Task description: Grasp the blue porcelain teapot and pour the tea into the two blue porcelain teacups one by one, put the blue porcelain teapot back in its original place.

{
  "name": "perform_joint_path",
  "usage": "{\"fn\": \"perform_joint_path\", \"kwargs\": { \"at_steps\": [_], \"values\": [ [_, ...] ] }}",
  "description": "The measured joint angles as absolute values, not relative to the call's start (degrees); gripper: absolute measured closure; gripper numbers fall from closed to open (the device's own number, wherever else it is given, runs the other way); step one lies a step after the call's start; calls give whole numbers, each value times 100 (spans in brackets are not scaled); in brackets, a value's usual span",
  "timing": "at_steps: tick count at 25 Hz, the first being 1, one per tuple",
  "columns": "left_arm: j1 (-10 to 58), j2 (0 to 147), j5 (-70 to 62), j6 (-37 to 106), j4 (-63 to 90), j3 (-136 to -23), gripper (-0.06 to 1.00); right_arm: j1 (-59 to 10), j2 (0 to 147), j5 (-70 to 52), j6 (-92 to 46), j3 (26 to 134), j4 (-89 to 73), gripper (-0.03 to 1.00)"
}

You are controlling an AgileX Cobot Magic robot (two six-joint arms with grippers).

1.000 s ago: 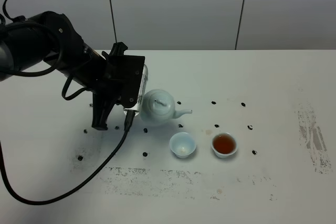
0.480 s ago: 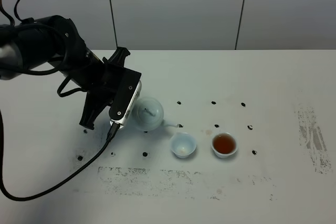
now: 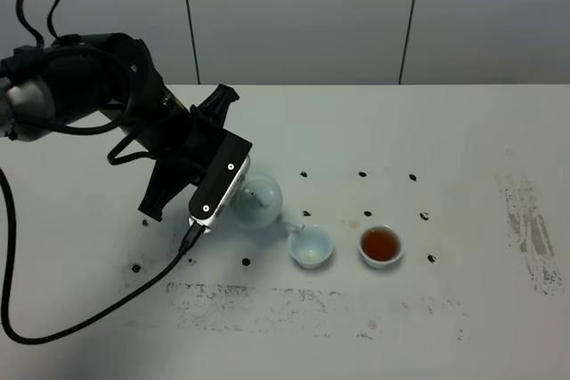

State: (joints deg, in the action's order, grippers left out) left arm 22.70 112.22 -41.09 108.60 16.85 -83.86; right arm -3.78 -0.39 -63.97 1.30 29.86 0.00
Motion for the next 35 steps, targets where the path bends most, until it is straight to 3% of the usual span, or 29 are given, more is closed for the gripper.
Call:
{"fn": "perform_joint_path", "kwargs": {
  "at_steps": [35],
  "values": [
    [3029,11123,-3314,10822,-167,-8386,87,-378,-39,-6397,127,2986,0,74]
  ]
}}
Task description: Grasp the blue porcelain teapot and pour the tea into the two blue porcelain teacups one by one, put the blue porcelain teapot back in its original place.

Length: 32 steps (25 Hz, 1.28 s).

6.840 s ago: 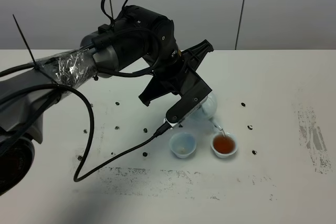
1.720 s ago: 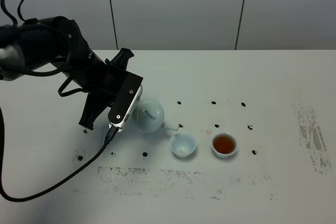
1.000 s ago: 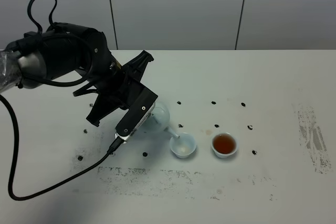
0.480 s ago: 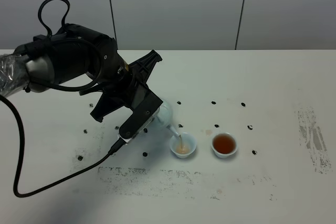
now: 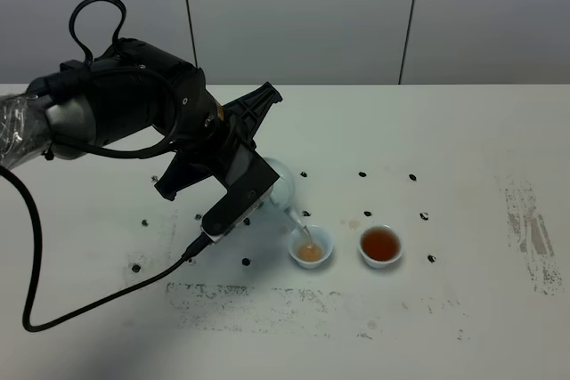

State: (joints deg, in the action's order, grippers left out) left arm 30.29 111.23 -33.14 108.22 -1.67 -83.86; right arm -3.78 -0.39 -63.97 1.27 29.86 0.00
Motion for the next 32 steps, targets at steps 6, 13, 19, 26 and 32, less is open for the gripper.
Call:
{"fn": "perform_joint_path", "kwargs": {
  "at_steps": [6,13,19,26,32],
  "values": [
    [3157,11054,-3297,10822,-371,-8386,87,-378,-39,-6397,132,2986,0,74],
    [3295,11054,-3278,10822,-667,-8386,87,-378,-39,-6397,132,2986,0,74],
    [3395,11054,-3273,10822,-970,-8386,87,-378,-39,-6397,127,2986,0,74],
    [3501,11047,-3249,10789,-1350,-8386,87,-378,-39,-6397,127,2986,0,74],
    [3558,10985,-3149,10711,-1502,-8386,87,-378,-39,-6397,132,2986,0,74]
  ]
}}
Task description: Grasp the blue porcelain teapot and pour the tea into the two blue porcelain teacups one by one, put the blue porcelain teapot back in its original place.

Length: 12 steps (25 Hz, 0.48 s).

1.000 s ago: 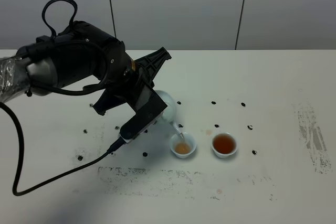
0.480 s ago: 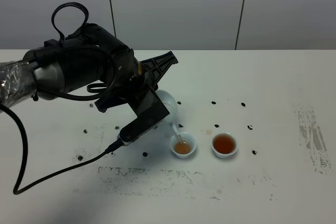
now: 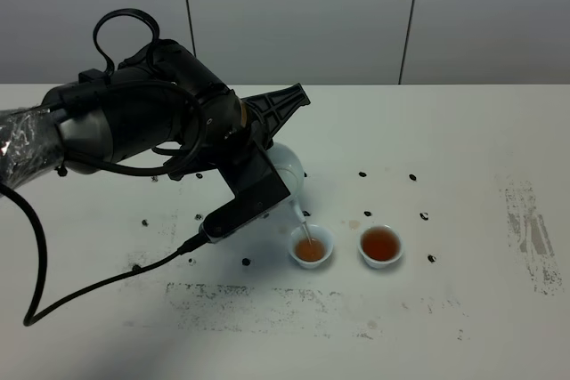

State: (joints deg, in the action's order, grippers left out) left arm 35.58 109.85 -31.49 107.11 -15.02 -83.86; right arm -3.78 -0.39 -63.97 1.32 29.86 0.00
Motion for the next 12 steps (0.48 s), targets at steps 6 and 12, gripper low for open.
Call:
{"fn": "perform_joint_path", "kwargs": {
  "at_steps": [6,12],
  "values": [
    [3569,10983,-3142,10699,-1603,-8386,87,-378,-39,-6397,132,2986,0,74],
    [3569,10983,-3097,10699,-1628,-8386,87,-378,-39,-6397,132,2986,0,74]
  ]
}}
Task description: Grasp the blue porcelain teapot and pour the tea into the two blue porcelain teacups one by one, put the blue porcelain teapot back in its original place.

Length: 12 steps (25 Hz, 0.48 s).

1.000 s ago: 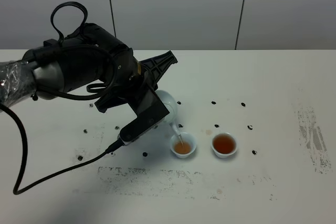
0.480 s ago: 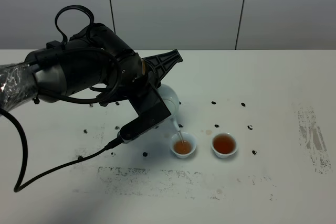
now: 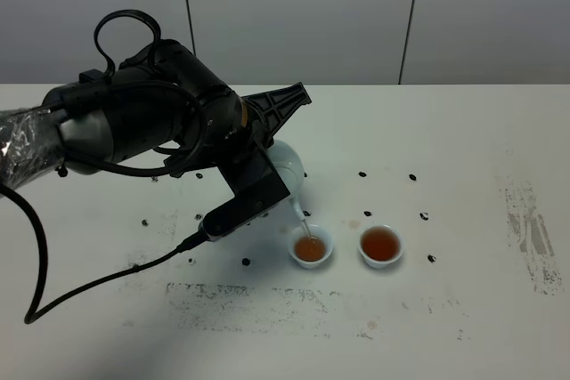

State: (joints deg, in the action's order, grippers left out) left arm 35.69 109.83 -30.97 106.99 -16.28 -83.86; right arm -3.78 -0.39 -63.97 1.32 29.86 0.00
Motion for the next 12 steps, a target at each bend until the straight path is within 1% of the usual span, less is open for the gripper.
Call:
{"fn": "perform_joint_path", "kwargs": {
  "at_steps": [12],
  "values": [
    [3668,10983,-3090,10699,-1864,-8386,87,-378,-39,-6397,126,2986,0,74]
  ]
}}
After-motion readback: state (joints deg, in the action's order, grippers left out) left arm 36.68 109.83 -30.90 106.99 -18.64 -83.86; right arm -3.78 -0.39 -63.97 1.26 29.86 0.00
